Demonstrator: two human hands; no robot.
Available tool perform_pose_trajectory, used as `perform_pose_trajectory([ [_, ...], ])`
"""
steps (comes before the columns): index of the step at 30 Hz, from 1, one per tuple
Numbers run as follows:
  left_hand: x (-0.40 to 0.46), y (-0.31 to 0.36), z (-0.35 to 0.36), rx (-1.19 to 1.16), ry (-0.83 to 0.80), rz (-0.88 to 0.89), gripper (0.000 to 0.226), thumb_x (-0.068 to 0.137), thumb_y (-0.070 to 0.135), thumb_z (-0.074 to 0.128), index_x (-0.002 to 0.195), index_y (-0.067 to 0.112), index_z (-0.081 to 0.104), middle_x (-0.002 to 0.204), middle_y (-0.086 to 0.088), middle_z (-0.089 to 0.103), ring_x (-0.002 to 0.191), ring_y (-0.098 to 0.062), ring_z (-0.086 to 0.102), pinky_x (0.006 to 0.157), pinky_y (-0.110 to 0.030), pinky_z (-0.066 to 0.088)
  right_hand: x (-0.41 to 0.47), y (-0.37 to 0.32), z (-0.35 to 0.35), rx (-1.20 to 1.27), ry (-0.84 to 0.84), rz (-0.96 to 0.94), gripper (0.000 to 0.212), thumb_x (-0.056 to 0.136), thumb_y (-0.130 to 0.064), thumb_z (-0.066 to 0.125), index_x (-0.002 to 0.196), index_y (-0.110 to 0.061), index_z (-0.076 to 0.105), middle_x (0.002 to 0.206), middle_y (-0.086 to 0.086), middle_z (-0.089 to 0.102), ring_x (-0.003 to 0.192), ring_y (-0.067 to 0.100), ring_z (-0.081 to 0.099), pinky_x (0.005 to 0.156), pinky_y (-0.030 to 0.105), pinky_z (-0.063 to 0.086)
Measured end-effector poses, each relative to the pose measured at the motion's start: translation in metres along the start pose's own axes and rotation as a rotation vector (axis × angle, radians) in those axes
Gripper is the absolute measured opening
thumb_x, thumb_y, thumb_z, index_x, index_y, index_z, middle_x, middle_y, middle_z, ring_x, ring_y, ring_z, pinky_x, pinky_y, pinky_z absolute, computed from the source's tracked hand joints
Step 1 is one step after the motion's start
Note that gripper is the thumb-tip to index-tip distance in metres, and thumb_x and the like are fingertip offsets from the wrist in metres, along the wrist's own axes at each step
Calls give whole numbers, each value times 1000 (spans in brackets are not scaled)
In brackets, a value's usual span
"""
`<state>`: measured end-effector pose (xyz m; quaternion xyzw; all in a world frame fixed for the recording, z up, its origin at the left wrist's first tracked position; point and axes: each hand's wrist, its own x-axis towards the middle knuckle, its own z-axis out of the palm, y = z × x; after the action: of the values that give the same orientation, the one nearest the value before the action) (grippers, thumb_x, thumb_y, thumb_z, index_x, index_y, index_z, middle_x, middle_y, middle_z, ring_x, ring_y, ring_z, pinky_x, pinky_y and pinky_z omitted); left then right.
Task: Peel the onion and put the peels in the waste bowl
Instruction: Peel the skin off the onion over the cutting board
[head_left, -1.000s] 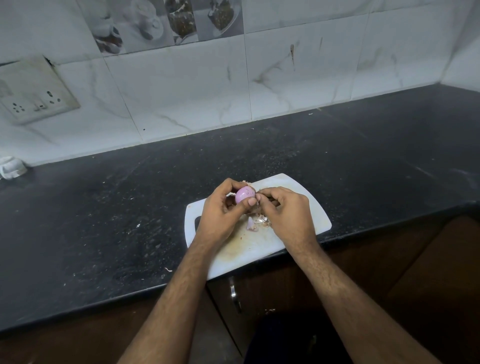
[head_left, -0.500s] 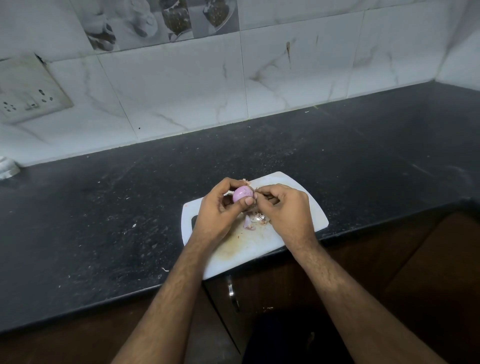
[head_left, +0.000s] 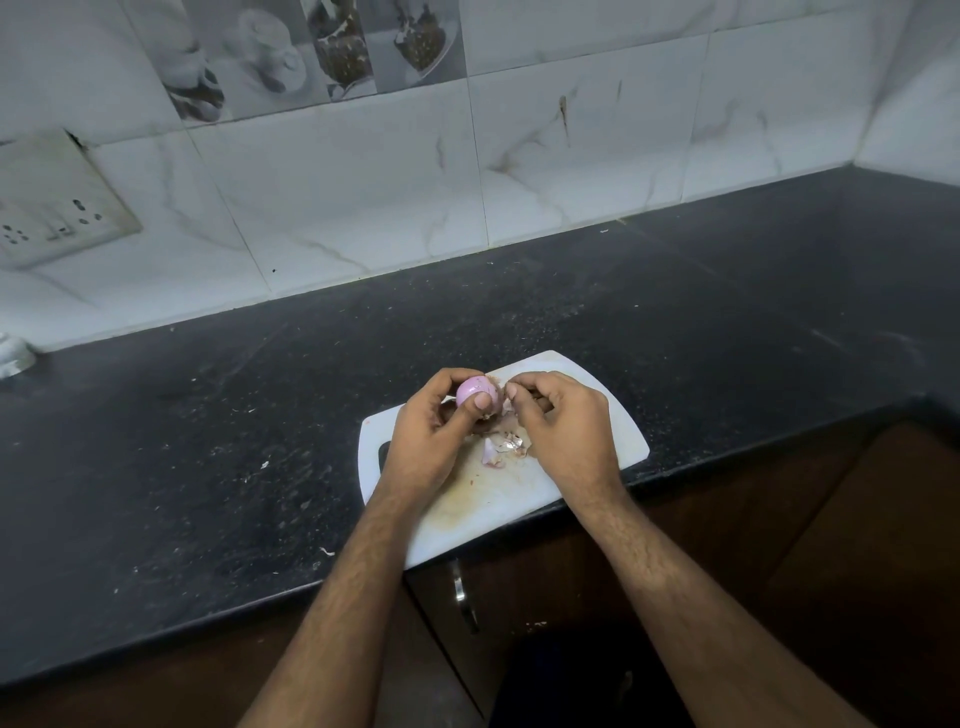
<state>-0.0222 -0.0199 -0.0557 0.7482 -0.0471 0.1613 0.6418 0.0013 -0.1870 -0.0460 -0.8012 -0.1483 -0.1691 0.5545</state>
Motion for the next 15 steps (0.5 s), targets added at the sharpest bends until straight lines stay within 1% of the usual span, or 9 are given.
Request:
perform_pose_trajectory([
  [3,0,0,0,-2,10,-17,23,98,21,74,116,7,70,113,-7,76,101,-22,77,90,-44,64,-1,0,1,-12,-53,-24,13,97,-22,70,106,-19,79,94,-12,76,82,-1,69,74,14,56],
  [6,0,0,-1,4,10,-12,26,96,22,76,117,9,69,117,-9,76,105,-28,77,92,-47,64,-1,1,1,-40,-69,-29,14,96,-24,71,107,-19,79,95,-10,75,83,1,69,77,23,60],
  [10,0,-1,-1,11,13,-9,22,98,19,76,116,9,68,116,-9,76,103,-25,77,90,-42,64,0,3,3,-22,-62,-2,14,94,-27,73,103,-18,80,92,-10,75,80,3,70,72,30,62],
  [15,0,-1,-2,29,-5,10,18,98,19,76,113,11,70,114,-6,76,102,-27,76,92,-49,64,1,4,3,6,-59,28,12,93,-25,75,99,-16,80,86,-10,75,75,3,71,68,31,63],
])
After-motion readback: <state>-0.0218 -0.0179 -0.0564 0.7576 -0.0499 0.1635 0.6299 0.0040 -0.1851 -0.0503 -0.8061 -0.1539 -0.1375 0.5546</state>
